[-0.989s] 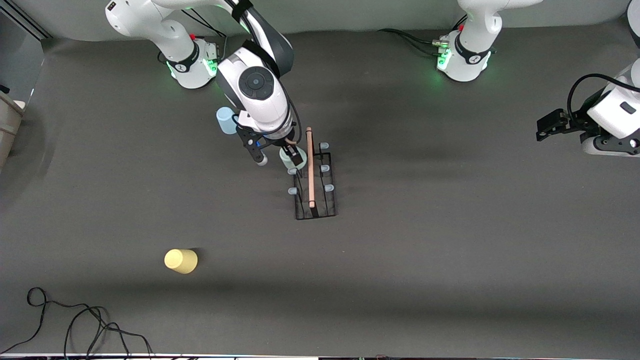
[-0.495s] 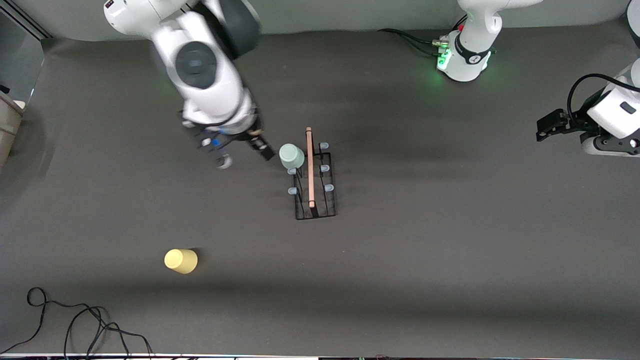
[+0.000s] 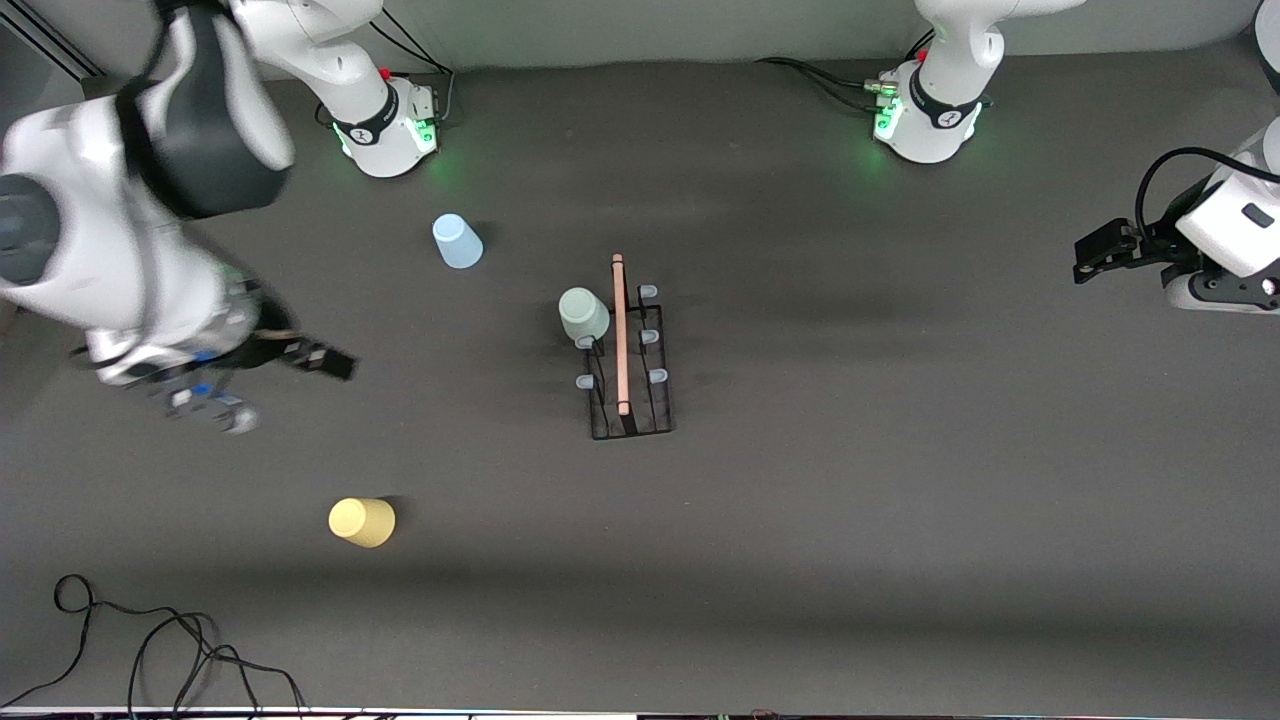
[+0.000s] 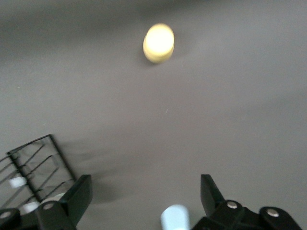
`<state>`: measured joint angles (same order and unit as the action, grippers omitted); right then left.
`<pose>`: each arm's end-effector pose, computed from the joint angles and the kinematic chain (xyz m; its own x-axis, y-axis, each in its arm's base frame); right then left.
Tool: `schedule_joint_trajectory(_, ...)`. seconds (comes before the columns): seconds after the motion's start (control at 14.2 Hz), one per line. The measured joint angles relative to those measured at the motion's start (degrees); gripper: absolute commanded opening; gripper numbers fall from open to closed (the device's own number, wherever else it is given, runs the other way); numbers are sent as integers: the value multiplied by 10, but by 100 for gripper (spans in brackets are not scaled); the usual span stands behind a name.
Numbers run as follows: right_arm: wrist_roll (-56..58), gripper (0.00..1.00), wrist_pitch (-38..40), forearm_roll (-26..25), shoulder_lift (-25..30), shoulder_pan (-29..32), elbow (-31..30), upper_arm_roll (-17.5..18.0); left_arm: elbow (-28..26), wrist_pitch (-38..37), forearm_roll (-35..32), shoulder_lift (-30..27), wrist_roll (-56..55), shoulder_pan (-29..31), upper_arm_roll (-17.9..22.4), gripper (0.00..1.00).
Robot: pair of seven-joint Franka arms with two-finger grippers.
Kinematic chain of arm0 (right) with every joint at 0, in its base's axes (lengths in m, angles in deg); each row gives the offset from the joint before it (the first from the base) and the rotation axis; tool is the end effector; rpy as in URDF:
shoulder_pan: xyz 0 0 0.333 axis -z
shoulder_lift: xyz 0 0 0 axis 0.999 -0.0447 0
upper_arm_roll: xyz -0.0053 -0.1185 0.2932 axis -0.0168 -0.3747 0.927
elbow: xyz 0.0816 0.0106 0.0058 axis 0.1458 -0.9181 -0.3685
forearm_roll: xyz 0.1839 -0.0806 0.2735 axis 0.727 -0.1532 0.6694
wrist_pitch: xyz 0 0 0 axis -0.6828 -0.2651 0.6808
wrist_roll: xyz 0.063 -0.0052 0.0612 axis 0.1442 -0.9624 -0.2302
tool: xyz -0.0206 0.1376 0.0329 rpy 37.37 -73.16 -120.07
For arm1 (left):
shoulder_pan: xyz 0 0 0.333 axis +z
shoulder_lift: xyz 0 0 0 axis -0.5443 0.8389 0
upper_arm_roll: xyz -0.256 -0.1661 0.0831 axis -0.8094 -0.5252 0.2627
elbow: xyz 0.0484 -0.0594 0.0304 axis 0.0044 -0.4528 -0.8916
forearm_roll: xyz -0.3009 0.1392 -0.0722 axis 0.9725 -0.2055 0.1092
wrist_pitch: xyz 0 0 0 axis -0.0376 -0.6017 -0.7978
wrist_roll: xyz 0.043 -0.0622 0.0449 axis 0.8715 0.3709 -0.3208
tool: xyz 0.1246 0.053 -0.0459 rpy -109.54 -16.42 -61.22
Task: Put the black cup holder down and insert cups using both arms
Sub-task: 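Move the right gripper to the yellow cup and grasp it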
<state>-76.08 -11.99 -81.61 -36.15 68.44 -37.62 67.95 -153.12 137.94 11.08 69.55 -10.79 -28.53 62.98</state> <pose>0.5661 0.0931 0.4977 0.9704 -0.2360 -0.0516 -0.2347 -0.9716 0.0299 0.4711 -0.0039 0.5408 0.9955 -0.0776 -0.0542 -0.0772 -0.9970 0.0091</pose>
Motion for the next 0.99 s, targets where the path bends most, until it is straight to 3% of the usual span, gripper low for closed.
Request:
schedule_joint_trajectory(0.42,159,100,-72,-1,-98,45,77,-4,0,1,0,1,0,0,0,100)
schedule_joint_trajectory(0.78,173,100,-192,12,-197,45,75,-1,-1,1,0,1,0,0,0,100)
schedule_joint_trajectory(0.99,213,100,-252,49,-254,57,73,-2,-1,1,0,1,0,0,0,100)
